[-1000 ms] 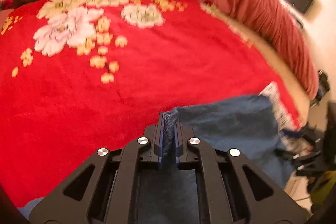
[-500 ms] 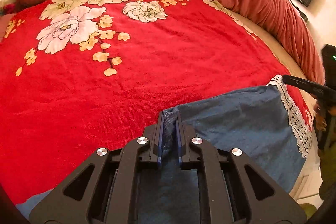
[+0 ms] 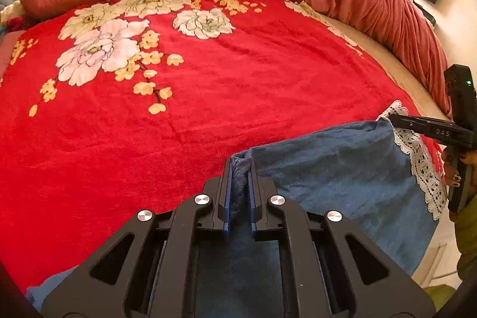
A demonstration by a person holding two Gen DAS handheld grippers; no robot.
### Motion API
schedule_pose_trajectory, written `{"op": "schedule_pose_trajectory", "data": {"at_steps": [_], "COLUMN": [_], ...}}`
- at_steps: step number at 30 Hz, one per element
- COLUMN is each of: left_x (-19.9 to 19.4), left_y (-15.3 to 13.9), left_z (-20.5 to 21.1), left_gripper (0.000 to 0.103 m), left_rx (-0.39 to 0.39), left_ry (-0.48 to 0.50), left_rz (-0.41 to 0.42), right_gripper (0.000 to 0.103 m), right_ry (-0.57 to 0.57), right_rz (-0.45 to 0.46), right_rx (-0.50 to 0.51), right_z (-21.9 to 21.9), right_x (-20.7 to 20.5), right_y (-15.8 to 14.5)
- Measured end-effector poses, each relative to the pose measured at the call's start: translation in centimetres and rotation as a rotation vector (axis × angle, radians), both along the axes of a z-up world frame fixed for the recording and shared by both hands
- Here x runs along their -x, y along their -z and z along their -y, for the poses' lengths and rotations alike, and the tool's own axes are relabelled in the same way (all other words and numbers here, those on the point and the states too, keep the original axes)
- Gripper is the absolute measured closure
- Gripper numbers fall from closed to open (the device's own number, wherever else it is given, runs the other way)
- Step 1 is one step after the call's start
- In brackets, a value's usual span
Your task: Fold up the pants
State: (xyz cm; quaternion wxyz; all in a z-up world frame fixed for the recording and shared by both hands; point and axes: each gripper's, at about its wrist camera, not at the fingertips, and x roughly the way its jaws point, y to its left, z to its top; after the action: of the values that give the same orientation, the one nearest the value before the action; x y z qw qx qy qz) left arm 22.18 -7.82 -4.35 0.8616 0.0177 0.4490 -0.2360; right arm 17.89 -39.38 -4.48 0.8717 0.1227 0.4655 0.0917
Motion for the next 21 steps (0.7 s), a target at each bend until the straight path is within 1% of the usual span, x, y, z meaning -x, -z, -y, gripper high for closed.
{"op": "schedule_pose_trajectory", "data": {"at_steps": [3,7,10,12,14,15,16,17,18,19,21], "left_x": [0.1,0.1,0.0,0.1,-0.1,-0.3,-0.7,-0.8,-1.0,-1.0,-1.0], "left_y": [-0.4,-0.3,-0.3,-0.7,-0.5,-0.1,0.8,1.2,1.5,1.5,1.3], "left_z": [0.1,0.3,0.0,-0.3,-0.3,-0.3,-0.4,-0.6,-0.8,-1.1,-1.3], "left_gripper": [0.1,0.1,0.1,0.1,0.1,0.1,0.1,0.1,0.099,0.097,0.096], "left_rx": [0.003,-0.008,-0.008,0.005,-0.025,-0.047,-0.057,-0.051,-0.042,-0.036,-0.031], "left_ry": [0.002,-0.004,-0.025,-0.032,-0.036,-0.045,-0.046,-0.046,-0.046,-0.052,-0.061], "left_rz": [0.02,0.026,0.032,0.05,0.062,0.048,0.017,-0.002,-0.016,-0.018,-0.016], "right_gripper": [0.083,0.083,0.083,0.083,0.083,0.083,0.081,0.08,0.08,0.08,0.077], "right_ry": [0.035,0.041,0.083,0.109,0.114,0.112,0.106,0.108,0.11,0.116,0.117], "right_rz": [0.054,0.062,0.054,0.086,0.103,0.081,0.061,0.04,0.032,0.032,0.033], "right_rx": [-0.026,-0.013,-0.059,-0.095,-0.071,-0.038,-0.004,0.032,0.035,0.039,0.075], "right_z": [0.8,1.1,1.8,2.0,1.8,1.5,1.3,1.1,1.1,1.1,0.7], "right_x": [0.7,0.4,0.4,1.1,1.3,1.0,0.6,0.2,0.0,-0.1,-0.2], "right_y": [-0.9,-0.2,0.5,-0.2,-0.6,-0.2,0.4,1.2,1.6,1.7,1.5]}}
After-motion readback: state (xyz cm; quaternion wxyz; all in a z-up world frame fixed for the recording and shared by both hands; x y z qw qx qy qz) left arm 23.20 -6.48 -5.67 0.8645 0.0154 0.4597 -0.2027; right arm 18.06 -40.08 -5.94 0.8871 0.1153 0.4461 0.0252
